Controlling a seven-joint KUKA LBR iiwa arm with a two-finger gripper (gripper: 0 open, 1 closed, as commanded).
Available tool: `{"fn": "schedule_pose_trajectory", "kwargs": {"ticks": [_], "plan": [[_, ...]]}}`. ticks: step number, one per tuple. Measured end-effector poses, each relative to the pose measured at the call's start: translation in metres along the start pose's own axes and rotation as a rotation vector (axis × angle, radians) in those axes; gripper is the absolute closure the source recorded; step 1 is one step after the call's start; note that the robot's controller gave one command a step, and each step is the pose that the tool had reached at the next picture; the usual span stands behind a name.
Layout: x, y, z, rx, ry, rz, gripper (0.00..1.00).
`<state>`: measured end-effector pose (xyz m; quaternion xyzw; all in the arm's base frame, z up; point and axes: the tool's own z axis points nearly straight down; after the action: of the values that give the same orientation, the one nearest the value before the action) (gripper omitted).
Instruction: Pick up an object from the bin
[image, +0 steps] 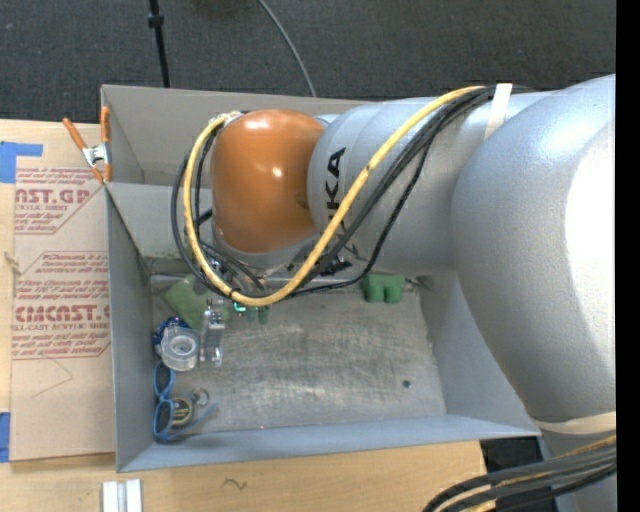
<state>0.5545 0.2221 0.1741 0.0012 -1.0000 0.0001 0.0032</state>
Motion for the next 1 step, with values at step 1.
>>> {"fn": "schedule_pose_trajectory", "kwargs": {"ticks": [1], "plan": [[-0.0296,0.0143,0.0537,-0.014,-0.028,-0.262,0.00]]}}
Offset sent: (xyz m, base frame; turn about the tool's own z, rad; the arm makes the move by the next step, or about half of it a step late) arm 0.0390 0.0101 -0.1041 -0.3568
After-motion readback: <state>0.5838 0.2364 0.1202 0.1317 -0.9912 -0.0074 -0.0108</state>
